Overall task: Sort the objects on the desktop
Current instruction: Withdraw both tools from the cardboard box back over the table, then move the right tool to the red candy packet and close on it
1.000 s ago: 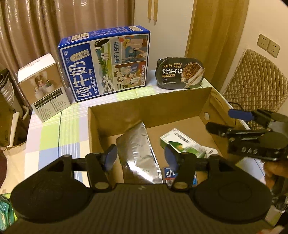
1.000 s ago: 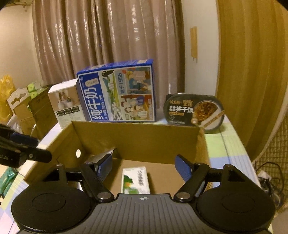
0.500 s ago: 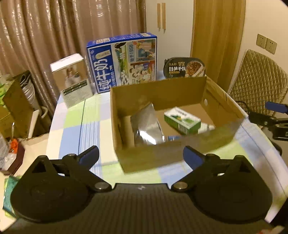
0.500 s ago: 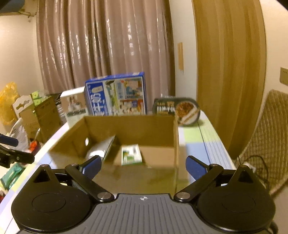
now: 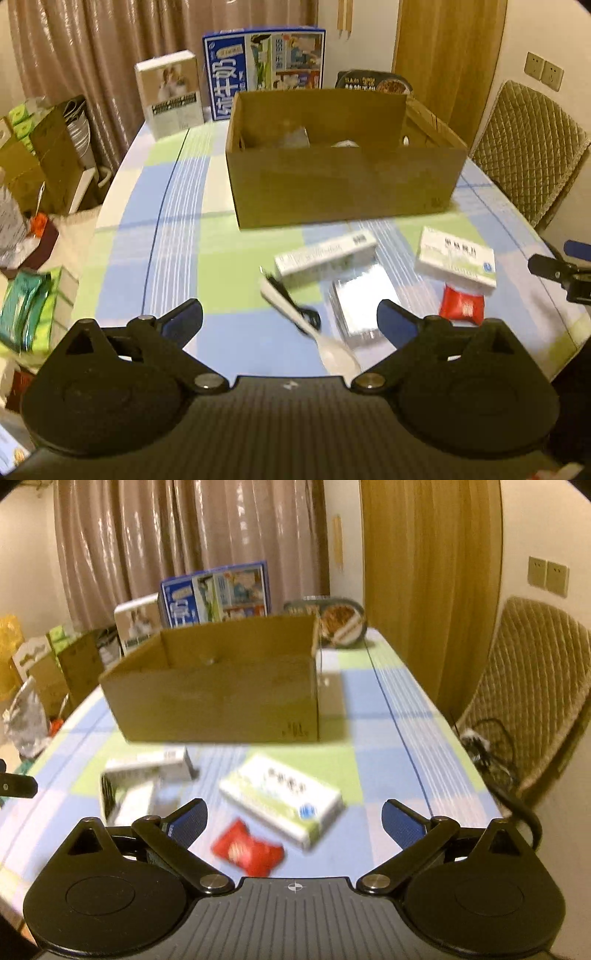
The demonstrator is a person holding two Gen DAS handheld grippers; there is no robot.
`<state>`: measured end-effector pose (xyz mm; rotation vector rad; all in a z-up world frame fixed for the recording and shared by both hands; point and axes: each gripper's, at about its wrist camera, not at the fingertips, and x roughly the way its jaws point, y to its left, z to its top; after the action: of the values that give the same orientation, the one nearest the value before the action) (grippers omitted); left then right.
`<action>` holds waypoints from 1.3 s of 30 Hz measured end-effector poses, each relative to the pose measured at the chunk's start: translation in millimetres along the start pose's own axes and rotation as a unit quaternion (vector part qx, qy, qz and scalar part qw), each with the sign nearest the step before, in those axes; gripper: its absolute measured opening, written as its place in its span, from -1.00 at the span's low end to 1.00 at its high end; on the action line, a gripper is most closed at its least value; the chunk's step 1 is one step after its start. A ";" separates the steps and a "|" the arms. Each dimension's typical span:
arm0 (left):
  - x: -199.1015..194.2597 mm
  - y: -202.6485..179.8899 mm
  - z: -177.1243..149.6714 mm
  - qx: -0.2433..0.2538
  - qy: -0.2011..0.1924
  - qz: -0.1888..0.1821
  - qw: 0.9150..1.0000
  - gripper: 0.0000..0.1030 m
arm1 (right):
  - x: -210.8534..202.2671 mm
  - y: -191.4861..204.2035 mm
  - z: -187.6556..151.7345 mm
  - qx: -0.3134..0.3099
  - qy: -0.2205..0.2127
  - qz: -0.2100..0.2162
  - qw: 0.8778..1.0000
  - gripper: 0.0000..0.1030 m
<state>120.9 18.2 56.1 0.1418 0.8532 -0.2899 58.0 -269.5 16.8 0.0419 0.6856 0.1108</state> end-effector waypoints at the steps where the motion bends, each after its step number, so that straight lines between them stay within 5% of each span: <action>1: -1.0 -3.2 -6.6 -0.001 0.001 0.001 1.000 0.92 | -2.0 0.2 -5.5 -0.005 0.002 0.002 1.000 0.91; 9: 6.8 -14.7 -44.3 -0.024 0.032 -0.005 0.999 0.90 | 5.5 3.8 -23.4 0.004 0.035 0.017 0.999 0.90; 23: 35.0 -12.3 -53.4 -0.011 0.047 -0.017 0.999 0.80 | 41.7 24.2 -27.7 0.018 0.074 0.010 0.997 0.86; 27: 52.6 -14.6 -54.5 -0.030 0.061 -0.049 0.996 0.41 | 49.9 27.4 -26.6 0.019 0.075 0.009 0.997 0.83; 35: 79.6 -22.4 -47.1 -0.050 0.063 -0.070 0.994 0.26 | 67.2 34.0 -24.8 0.012 0.081 0.008 0.997 0.79; 39: 93.4 -25.1 -44.5 -0.042 0.072 -0.068 0.994 -0.33 | 75.1 37.1 -25.5 0.008 0.084 0.007 0.996 0.77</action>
<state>139.1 -13.3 -44.0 0.0259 1.0182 -0.3752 96.2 -223.8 -47.4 0.0537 0.8552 0.1230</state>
